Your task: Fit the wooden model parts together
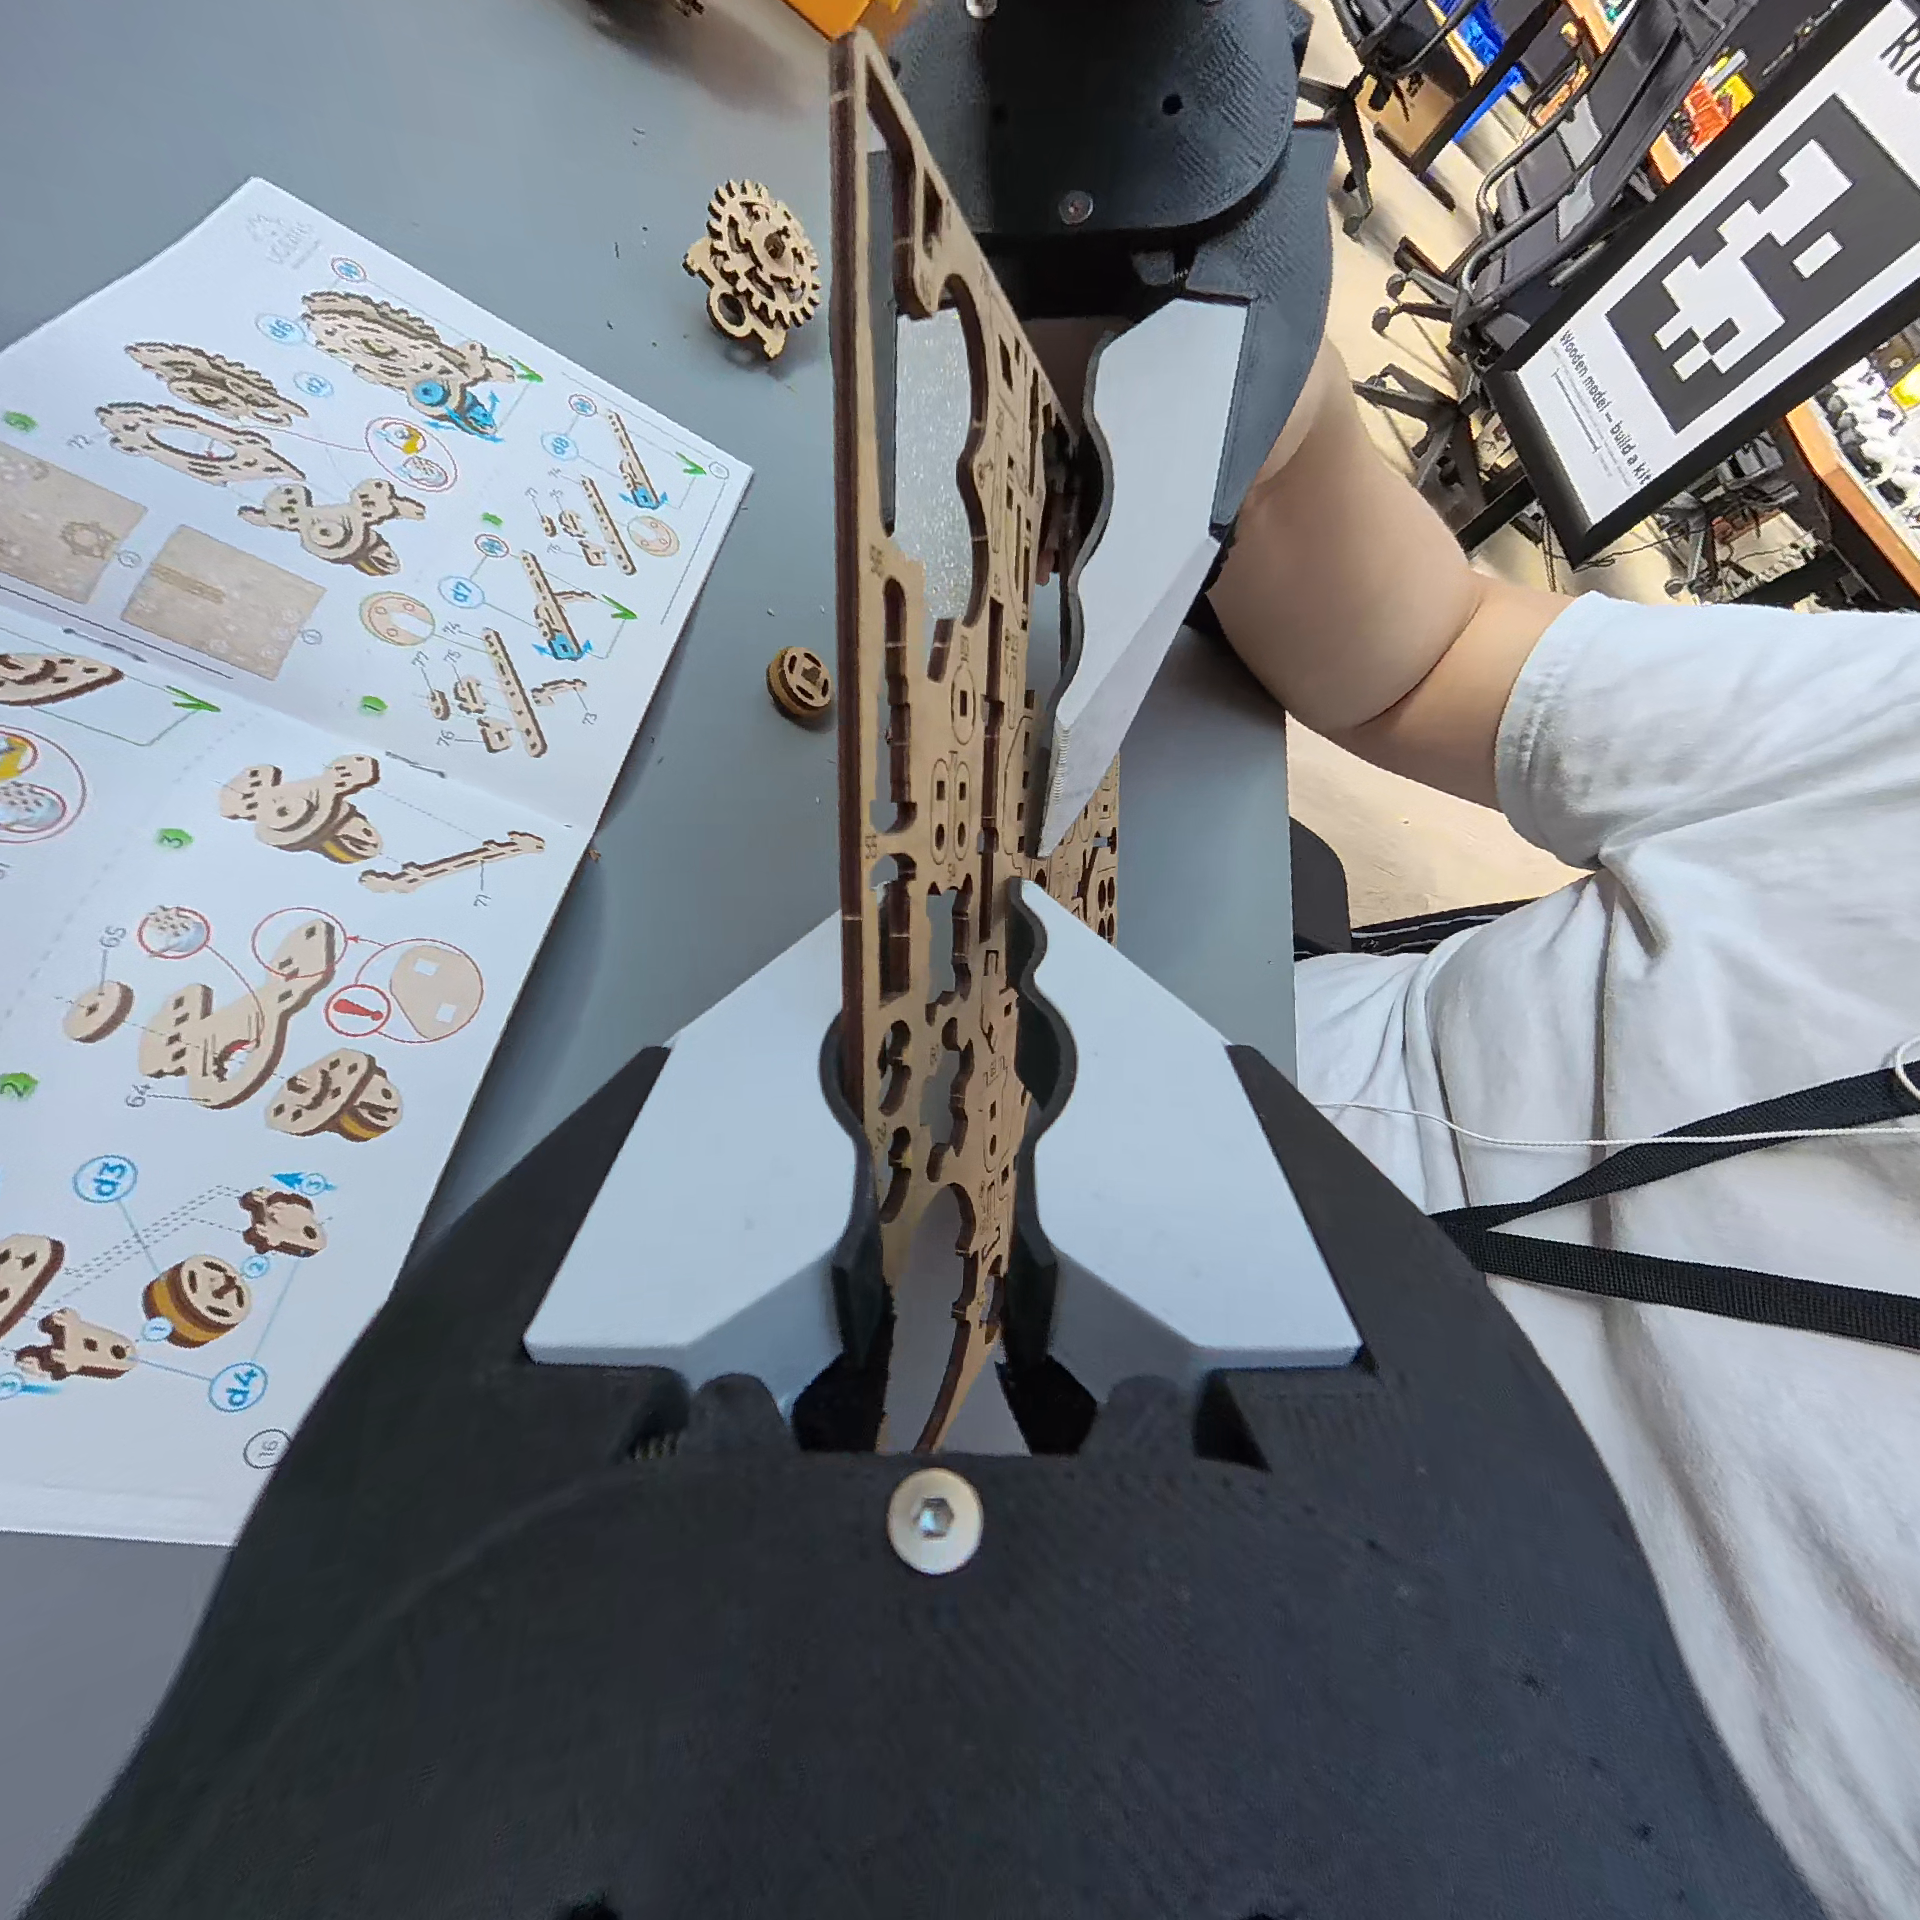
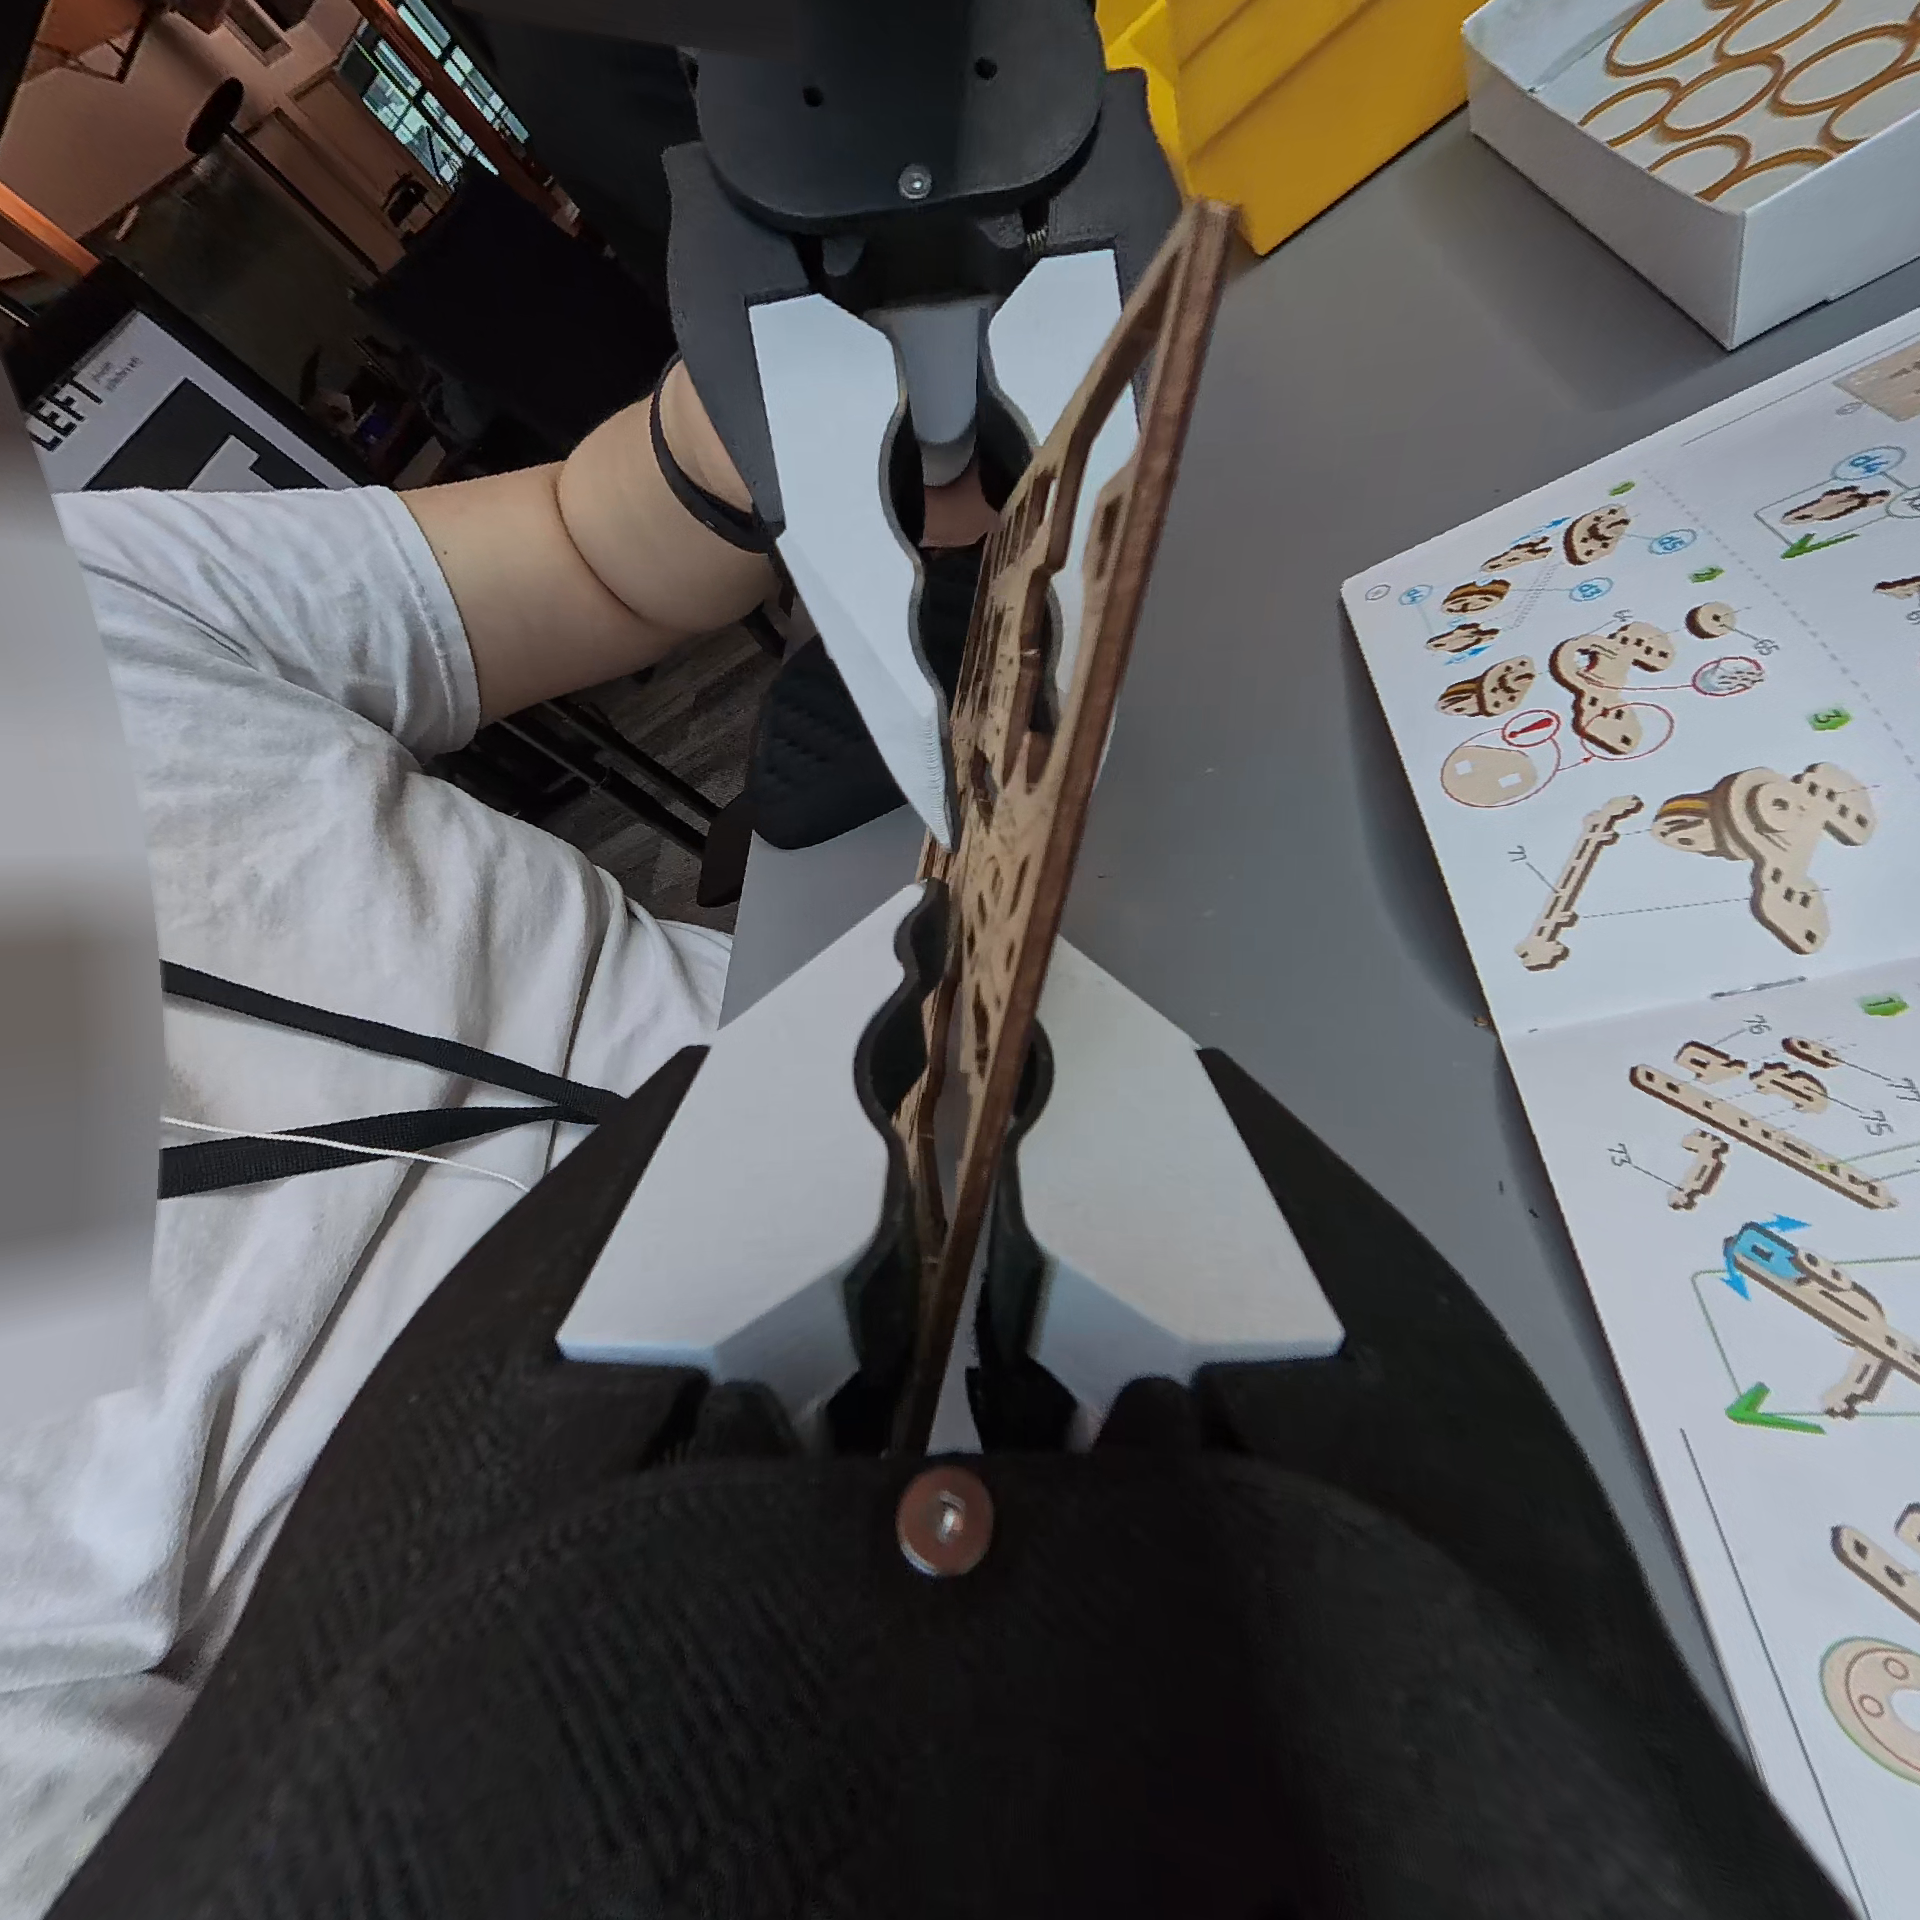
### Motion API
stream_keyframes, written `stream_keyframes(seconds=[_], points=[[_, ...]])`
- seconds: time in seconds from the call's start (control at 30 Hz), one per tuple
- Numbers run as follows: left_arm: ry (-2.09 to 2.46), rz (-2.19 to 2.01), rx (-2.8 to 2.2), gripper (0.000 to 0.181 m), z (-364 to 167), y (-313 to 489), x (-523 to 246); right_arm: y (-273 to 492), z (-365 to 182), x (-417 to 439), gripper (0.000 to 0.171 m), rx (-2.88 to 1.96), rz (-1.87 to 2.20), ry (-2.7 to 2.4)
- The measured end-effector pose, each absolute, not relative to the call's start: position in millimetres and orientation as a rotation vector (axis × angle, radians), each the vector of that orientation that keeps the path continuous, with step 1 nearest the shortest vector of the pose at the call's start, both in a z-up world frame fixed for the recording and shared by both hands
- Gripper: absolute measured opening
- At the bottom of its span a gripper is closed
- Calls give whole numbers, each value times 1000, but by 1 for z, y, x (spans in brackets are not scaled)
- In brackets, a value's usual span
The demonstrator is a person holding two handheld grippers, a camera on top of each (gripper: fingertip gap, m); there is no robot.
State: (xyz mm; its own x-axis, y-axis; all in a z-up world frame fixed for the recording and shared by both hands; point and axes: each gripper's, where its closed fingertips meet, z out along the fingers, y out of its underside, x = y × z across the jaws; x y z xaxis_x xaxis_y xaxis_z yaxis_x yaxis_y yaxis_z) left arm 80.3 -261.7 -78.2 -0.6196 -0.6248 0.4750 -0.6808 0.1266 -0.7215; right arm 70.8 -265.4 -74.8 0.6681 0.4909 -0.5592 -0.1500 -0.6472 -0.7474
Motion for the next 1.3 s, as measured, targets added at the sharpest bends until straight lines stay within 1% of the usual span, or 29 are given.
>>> stream_keyframes(seconds=[0.47, 0.53, 0.63, 0.8, 0.9, 0.97, 1.1, 1.17, 1.3], points=[[-2497, 1453, 1400, 21, -80, -257, 86, -263, -76, 76, 1, -2080, 855, -270], [-2479, 1484, 1373, 21, -77, -258, 84, -264, -73, 75, 1, -2062, 888, -277], [-2434, 1564, 1263, 16, -67, -263, 76, -268, -65, 69, 2, -2001, 1005, -308], [-2404, 1606, 1218, 16, -60, -254, 69, -267, -64, 65, 2, -1986, 1016, -327], [-2443, 1539, 1217, 21, -67, -257, 67, -265, -65, 64, 2, -1988, 1033, -308], [-2480, 1513, 1221, 18, -70, -259, 68, -265, -66, 63, 2, -1994, 1051, -294], [-2589, 1442, 1287, 24, -73, -256, 73, -265, -68, 65, 2, -2005, 1052, -275], [-2655, 1388, 1351, 30, -76, -252, 75, -264, -69, 66, 2, -2011, 1033, -264], [-2792, 1332, 1383, 32, -74, -251, 78, -264, -68, 67, 2, -2013, 992, -267]])
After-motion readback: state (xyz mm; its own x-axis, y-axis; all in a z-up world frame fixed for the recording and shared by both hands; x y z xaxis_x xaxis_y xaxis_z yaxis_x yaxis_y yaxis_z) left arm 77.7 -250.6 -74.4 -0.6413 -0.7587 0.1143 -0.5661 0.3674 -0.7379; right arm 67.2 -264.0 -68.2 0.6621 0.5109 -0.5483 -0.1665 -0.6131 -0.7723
